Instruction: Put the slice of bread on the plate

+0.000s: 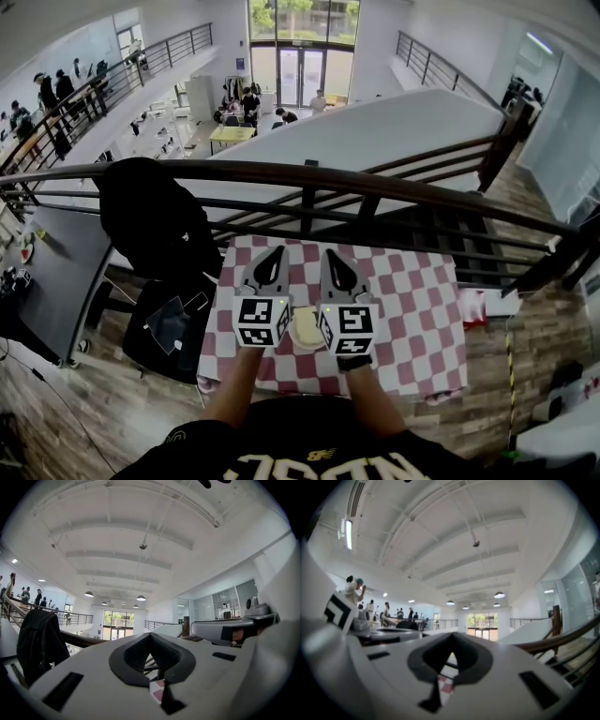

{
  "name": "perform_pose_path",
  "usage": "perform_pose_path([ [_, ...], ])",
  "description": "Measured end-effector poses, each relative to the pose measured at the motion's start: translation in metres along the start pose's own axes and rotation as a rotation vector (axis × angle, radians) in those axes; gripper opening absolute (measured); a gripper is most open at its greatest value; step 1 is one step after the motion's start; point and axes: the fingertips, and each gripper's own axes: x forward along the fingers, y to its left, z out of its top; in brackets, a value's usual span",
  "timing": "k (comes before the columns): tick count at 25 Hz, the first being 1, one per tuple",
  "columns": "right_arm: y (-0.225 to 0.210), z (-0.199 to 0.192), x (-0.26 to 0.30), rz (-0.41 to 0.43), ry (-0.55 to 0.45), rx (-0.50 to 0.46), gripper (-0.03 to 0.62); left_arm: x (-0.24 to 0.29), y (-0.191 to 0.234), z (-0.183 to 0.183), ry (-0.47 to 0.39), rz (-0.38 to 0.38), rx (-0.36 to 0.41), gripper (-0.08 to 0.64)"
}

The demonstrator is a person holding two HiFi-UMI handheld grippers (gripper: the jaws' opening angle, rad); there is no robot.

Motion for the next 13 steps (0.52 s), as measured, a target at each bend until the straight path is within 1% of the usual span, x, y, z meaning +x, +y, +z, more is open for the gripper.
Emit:
perform_pose_path([
  [13,-0.0018,-0.006,-0.0014,0.007,0.016,0.006,0.014,-0.0004,-0.0014,-0.0029,0.009,0.006,-0.001,0.018],
])
